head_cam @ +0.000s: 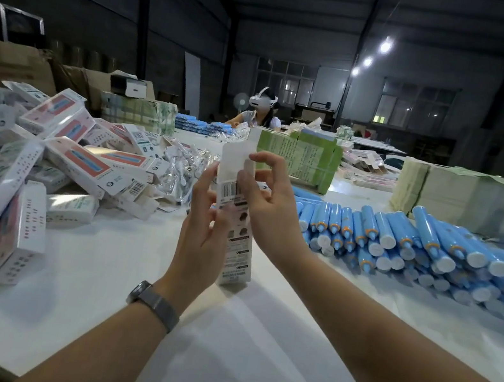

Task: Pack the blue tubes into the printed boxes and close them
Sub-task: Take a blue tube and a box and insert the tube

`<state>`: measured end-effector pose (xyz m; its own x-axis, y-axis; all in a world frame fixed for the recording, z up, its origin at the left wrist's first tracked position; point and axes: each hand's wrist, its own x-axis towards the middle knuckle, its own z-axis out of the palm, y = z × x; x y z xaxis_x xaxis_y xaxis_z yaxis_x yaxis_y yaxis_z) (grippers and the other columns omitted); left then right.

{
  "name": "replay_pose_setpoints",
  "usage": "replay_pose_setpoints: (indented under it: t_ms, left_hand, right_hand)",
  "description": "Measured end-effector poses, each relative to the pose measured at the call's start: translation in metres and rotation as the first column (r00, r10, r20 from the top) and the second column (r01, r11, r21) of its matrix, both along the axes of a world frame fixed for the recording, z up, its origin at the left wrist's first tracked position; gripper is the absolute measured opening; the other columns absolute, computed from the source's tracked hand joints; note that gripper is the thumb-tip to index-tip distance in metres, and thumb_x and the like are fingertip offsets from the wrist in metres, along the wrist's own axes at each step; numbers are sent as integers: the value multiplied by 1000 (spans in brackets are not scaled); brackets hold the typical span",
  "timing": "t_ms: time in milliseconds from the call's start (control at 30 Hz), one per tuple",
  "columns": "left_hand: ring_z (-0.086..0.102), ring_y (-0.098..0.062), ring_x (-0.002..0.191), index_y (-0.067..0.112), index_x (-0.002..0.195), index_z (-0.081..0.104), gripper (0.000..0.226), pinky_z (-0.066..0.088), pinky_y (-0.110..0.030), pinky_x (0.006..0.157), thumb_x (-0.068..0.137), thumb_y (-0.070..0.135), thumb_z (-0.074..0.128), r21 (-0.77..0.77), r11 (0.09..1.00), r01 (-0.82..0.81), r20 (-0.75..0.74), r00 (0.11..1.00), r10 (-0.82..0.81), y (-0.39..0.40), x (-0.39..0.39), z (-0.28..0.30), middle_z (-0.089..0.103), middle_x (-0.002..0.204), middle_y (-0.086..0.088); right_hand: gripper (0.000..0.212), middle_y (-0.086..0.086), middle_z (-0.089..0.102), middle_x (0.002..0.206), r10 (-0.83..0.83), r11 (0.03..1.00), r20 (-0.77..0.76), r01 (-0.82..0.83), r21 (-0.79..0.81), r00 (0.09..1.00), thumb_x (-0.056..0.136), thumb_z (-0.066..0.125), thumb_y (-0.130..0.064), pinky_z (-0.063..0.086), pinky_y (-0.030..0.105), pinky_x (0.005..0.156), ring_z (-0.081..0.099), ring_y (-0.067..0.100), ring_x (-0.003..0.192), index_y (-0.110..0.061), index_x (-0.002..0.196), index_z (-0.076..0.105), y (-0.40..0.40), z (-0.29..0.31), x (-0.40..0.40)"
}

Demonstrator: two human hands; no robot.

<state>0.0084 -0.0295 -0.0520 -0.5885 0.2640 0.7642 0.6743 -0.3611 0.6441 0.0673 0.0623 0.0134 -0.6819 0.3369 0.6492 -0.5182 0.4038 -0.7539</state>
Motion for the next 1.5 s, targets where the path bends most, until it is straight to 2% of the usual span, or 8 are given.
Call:
replay_pose_setpoints:
  t_ms: [300,567,667,833,967,1133,1300,1500]
  left_hand:
    - [62,-8,121,57,142,24,48,56,-46,97,103,32,37,6,999,-51,-22,998,52,-6,8,8,56,130,36]
    - [62,-9,117,59,140,31,47,53,-55,98,102,35,41,40,999,-29,-22,999,30,-6,7,7,61,126,28]
    - [67,-25,101,60,131,41,38,53,-64,86,100,40,42,43,999,-18,-35,999,20,-7,2,6,66,113,16]
    - [70,-17,101,57,126,40,31,61,-38,76,102,38,37,56,998,-6,-89,996,11,-6,1,6,66,118,18]
    - [70,-16,99,51,128,39,29,60,-37,77,102,36,36,61,998,-11,-85,996,16,-4,0,5,67,115,18]
    - [70,-15,95,42,132,38,30,57,-31,75,103,37,37,58,998,-8,-77,997,12,-4,-3,3,68,112,16]
    - [70,-20,95,36,134,38,31,60,-45,75,103,38,36,46,999,-20,-69,997,23,-4,-4,4,67,111,16]
    - [69,-15,92,40,133,37,31,60,-40,72,103,38,35,39,998,-46,-81,995,49,-4,-4,4,65,108,21]
  right_hand:
    - [20,7,65,95,-54,997,26,53,50,998,98,58,-27,56,57,77,70,32,82,-36,106,42,-4,-1,7]
    - [19,10,64,100,-29,999,2,29,-23,1000,94,54,-33,54,58,82,68,34,88,-44,103,43,-14,-7,6]
    - [21,11,63,100,-16,999,8,17,-47,1000,100,52,-24,53,58,84,67,30,87,-42,106,42,-18,-6,4]
    - [22,18,63,112,1,997,24,1,-81,1000,101,52,-23,51,60,85,66,40,94,-41,108,42,-21,-6,4]
    - [22,23,62,112,5,993,7,-4,-117,1000,101,52,-20,51,62,81,61,49,94,-38,109,42,-24,-7,4]
    - [23,22,65,110,16,987,-6,-17,-158,1000,102,52,-18,56,54,85,68,38,92,-30,117,40,-24,-9,1]
    - [16,20,66,105,12,993,-12,-14,-116,1000,102,52,-21,56,47,78,67,23,81,-35,106,46,-21,-11,-1]
    - [15,-9,58,75,-29,999,-10,29,-27,1000,102,51,-19,49,36,65,56,11,66,-23,87,52,-18,-12,-2]
